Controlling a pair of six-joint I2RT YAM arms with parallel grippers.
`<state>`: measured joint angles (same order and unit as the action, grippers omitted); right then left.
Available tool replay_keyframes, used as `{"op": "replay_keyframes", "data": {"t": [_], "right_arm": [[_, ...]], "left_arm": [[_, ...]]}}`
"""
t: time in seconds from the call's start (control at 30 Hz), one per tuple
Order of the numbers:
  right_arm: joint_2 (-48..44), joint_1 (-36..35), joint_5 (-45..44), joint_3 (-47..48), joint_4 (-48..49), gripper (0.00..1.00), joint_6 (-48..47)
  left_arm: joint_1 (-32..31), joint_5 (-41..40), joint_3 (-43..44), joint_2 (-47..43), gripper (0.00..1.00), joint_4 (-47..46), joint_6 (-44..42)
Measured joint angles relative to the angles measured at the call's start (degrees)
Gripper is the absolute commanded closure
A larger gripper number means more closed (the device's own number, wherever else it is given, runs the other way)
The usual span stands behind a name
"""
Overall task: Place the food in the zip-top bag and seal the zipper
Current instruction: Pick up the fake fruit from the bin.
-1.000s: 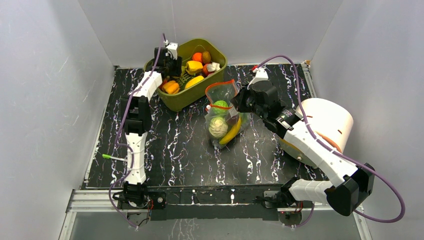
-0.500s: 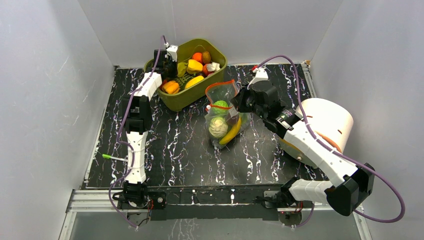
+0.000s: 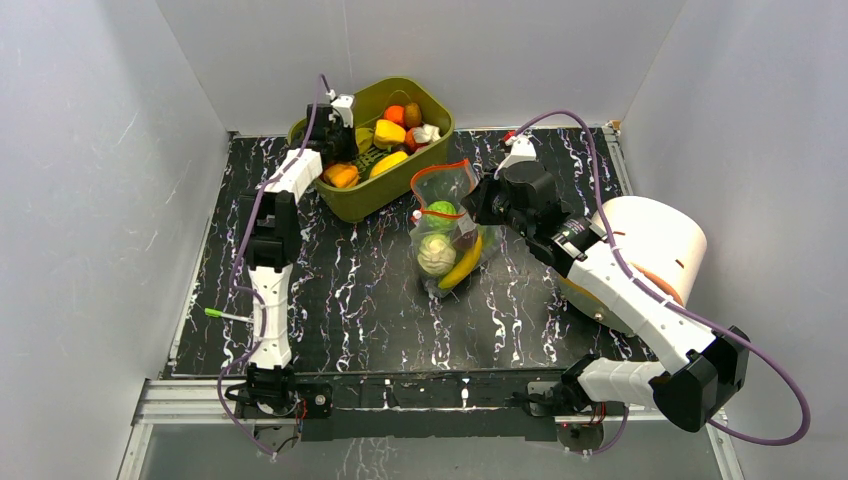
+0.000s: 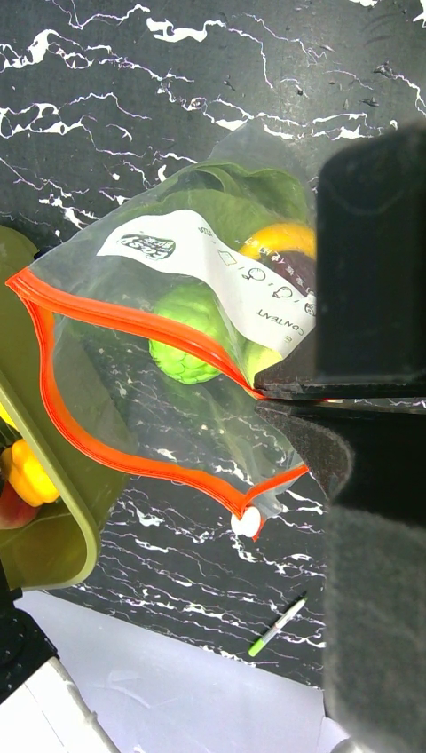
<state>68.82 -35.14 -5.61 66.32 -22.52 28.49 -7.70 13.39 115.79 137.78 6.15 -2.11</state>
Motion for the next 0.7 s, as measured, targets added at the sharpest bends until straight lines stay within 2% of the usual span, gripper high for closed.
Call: {"op": "replay_keyframes", "data": {"t": [0.07, 0.1, 0.17, 0.2, 0.23, 0.53, 0.7], "right_arm": [[0.0, 0.0, 0.0, 0.0, 0.0, 1.00, 0.0], [-0.1, 0.0, 0.0, 0.0, 0.0, 1.00, 0.0], [-0.1, 0.0, 0.1, 0.0, 0.0, 1.00, 0.0], [-0.2, 0.0, 0.2, 0.0, 0.0, 1.00, 0.1], [-0.2, 0.0, 0.3, 0.0, 0.0, 1.00, 0.1], [-0.1, 0.0, 1.2, 1.2, -0.8, 1.00, 0.0], [0.3, 0.0, 1.3, 2.1, -1.6, 1.00, 0.0]], "left_arm": [[0.0, 0.4, -1.4, -1.4, 0.97, -1.2, 1.3], [0.0, 0.5, -2.8, -2.4, 0.89, -2.8, 2.4], [0.0, 0.4, -4.5, -3.9, 0.62, -4.7, 4.0], [0.0, 0.3, -5.0, -4.4, 0.52, -5.6, 4.9], [0.0, -0.1, -5.0, -4.5, 0.46, -6.4, 5.9], [0.0, -4.4, -0.4, -2.2, 0.24, -5.7, 8.9], [0.0, -4.4, 5.8, 2.3, 0.22, -4.7, 8.0]]}}
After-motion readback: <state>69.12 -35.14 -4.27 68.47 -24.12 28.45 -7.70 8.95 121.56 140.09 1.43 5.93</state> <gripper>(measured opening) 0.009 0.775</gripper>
